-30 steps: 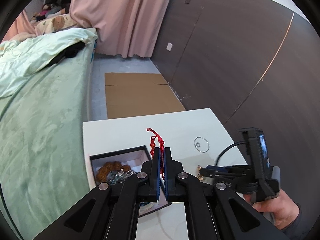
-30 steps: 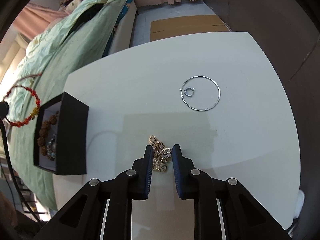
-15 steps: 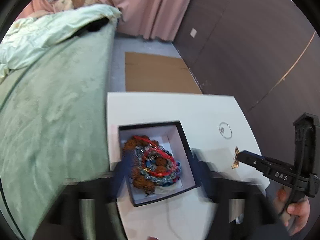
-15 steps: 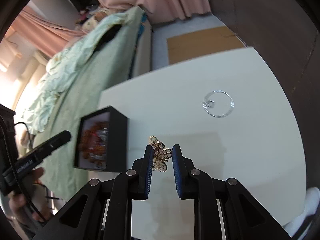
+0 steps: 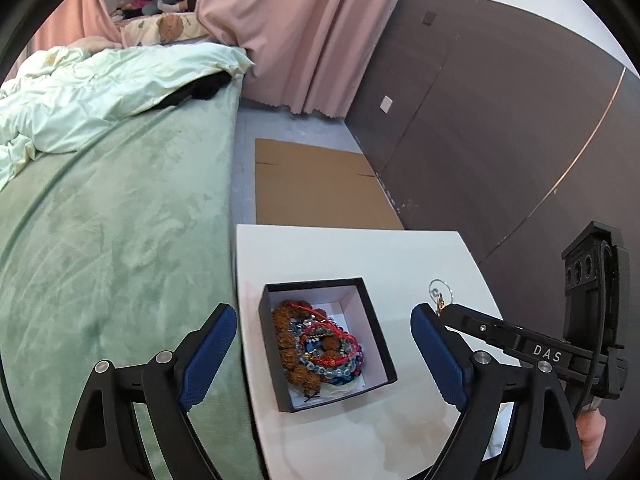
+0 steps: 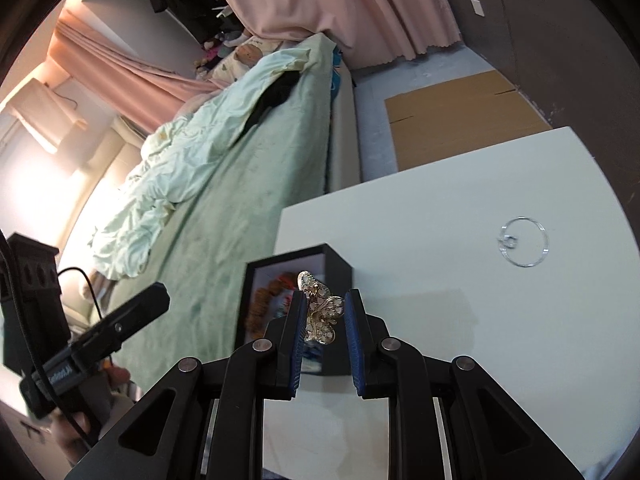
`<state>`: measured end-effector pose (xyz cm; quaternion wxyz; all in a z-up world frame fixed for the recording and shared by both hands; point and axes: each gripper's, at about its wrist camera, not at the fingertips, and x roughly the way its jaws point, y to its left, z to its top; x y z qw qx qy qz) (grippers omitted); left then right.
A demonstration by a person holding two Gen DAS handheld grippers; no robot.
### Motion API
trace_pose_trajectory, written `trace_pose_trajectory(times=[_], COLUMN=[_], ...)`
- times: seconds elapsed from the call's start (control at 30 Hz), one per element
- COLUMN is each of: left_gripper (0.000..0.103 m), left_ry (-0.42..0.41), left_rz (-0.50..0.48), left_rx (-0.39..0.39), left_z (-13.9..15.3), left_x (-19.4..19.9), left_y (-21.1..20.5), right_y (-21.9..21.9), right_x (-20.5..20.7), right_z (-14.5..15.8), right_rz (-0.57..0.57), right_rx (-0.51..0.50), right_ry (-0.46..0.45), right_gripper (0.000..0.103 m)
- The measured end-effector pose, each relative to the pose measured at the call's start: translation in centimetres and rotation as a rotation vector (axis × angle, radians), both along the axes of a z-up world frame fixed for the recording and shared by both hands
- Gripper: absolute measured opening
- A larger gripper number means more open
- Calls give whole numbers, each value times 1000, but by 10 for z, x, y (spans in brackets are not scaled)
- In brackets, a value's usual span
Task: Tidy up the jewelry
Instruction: 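Carry the gold butterfly charm into the box and open the right gripper, then move the left gripper to the large silver hoop and grasp it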
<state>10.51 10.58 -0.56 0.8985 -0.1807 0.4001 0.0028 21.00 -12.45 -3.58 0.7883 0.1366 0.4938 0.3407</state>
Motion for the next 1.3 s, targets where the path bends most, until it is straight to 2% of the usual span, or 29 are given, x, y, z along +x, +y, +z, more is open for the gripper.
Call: trace_pose_trajectory(times=[0.23, 0.37, 0.4, 0.43, 0.5, 0.53, 0.63, 0.93, 1.07, 1.13, 1.2, 1.27, 1.3], left_gripper=[89, 89, 89, 89, 89, 89, 89, 89, 89, 89, 89, 89, 89], left_ry=[8, -10, -15, -18, -22, -20, -16, -11, -7, -4, -1, 1, -1], left_rz=[29, 40, 42, 42, 40, 41, 35, 19, -10, -25, -37, -48, -51], left_rx=[-17, -9, -5, -5, -9, -10, -8, -8, -9, -7, -13, -29, -34], left_z=[-2, 1, 2, 2, 2, 2, 2, 1, 0, -1, -3, -5, -6], left_x=[-3, -5, -6, -6, -6, -6, -4, 0, 5, 8, 12, 16, 17], left_y=[14, 15, 14, 14, 14, 14, 11, 2, -8, -14, -20, -27, -29], right_y=[17, 28, 32, 35, 32, 30, 18, -25, -44, -54, -66, -76, -86], right_x=[4, 4, 4, 5, 4, 4, 6, -1, 1, 3, 5, 7, 8], right_z=[-3, -2, -3, -4, -5, -5, -5, -2, -4, -4, 0, 3, 4], right_rz=[23, 59, 74, 85, 63, 50, 36, -41, -86, -101, -110, -127, -153], right_rx=[29, 87, 92, 82, 47, 36, 38, 8, 12, 24, 79, 112, 128], right_ry=[19, 23, 31, 36, 17, 11, 36, 14, 34, 39, 48, 53, 47], right_gripper=[21, 21, 25, 41, 63, 65, 65, 65, 65, 65, 65, 75, 85])
